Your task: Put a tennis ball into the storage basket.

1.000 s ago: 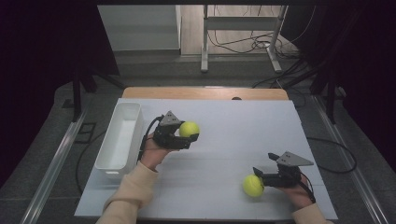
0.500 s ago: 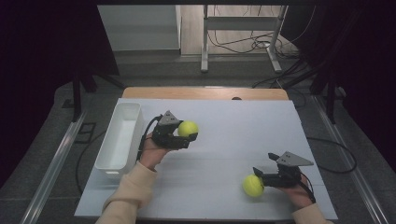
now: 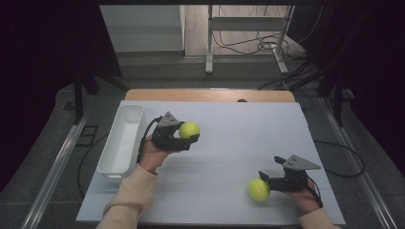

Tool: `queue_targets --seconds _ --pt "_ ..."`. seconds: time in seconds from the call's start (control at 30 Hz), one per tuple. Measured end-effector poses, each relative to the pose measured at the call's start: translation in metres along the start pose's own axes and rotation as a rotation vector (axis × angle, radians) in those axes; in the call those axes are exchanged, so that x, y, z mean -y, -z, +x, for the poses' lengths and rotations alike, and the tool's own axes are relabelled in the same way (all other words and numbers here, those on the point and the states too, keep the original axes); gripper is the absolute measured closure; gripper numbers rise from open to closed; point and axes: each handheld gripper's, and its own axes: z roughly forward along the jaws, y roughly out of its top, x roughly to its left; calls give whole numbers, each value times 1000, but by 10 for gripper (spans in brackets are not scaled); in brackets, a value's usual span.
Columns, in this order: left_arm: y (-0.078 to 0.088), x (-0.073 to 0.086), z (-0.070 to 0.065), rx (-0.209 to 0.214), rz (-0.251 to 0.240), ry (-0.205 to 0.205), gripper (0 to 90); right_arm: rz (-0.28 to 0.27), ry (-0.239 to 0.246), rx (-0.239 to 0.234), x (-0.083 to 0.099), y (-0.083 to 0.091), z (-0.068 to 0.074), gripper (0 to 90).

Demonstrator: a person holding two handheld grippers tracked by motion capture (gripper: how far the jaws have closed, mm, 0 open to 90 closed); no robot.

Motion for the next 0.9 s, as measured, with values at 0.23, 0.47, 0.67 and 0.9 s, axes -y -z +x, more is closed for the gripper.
queue_targets --seconds 0.23,0.47,0.67,0.9 --pt "5 0 4 -8 -9 4 255 0 0 0 0 0 0 150" --pt "4 1 3 -10 3 1 255 0 2 0 0 0 0 150" --pt "9 -1 4 -14 -10 -1 255 1 2 1 0 0 0 150" --pt "15 -1 9 -23 -22 12 256 2 3 2 0 0 0 150"
